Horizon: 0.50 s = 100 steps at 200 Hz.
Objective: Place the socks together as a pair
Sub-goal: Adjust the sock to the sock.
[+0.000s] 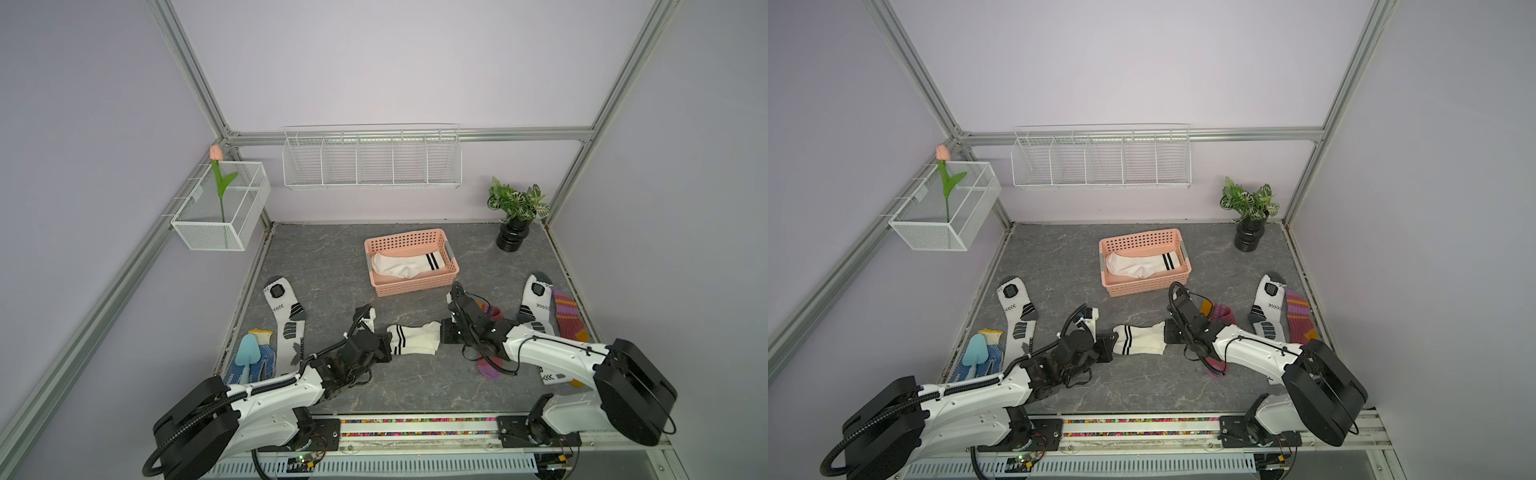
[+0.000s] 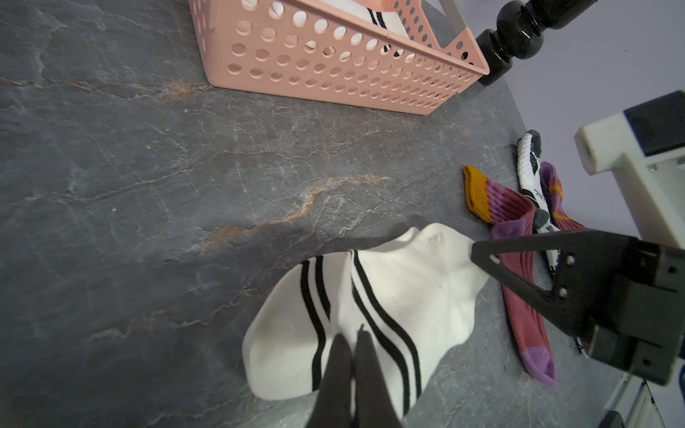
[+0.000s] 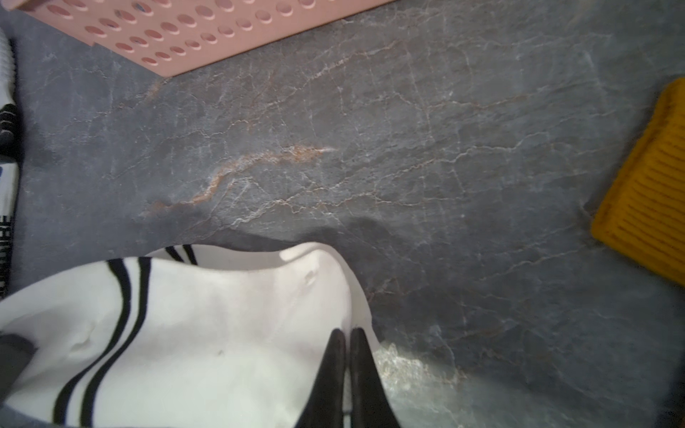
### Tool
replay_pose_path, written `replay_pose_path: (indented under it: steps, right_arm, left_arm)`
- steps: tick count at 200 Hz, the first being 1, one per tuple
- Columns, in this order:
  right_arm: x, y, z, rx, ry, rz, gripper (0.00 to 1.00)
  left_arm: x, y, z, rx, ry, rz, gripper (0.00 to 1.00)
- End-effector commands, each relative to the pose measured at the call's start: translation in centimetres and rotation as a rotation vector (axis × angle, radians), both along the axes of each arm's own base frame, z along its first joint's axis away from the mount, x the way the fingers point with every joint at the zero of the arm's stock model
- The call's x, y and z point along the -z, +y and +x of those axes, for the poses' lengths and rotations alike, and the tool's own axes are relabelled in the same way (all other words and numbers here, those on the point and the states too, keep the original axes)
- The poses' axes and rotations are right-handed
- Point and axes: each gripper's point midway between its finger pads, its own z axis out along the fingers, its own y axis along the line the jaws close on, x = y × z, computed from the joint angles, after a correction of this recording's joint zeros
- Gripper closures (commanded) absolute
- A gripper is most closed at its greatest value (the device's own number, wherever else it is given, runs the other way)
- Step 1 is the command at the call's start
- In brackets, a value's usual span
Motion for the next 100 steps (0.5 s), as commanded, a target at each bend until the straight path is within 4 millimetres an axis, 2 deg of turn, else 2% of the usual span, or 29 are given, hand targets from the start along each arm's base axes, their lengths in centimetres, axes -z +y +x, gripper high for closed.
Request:
replay_pose_path:
  steps: [1,29,56,70,100]
  right_arm:
    - [-0.3,0.6,0.7,-0.016,-0.019,0.014,0.93]
    - [-0.2,1.1,1.0,-0.037,-0.023,0.023,0.93]
    - [0.0,1.2,0.8,-0.047,-0.017,0.027,0.93]
    - [0.2,1.1,0.7,-0.048,-0.009,0.024,0.93]
    - [0.3,1.2,0.6,-0.047,-0.005,0.029,0.93]
  left_arm:
    - [0.1,-0.2,-0.1,-0.024,-0.02,-0.019,1.0]
    - [1.4,-0.1,-0.5,-0.019,0.0,0.028,0.94]
    - [2.5,1.7,-0.4,-0.079,0.004,0.078,0.68]
    - [2.4,2.6,-0.2,-0.119,-0.001,0.088,0.59]
    - [1.8,3.2,0.0,-0.159,-0.01,0.078,0.55]
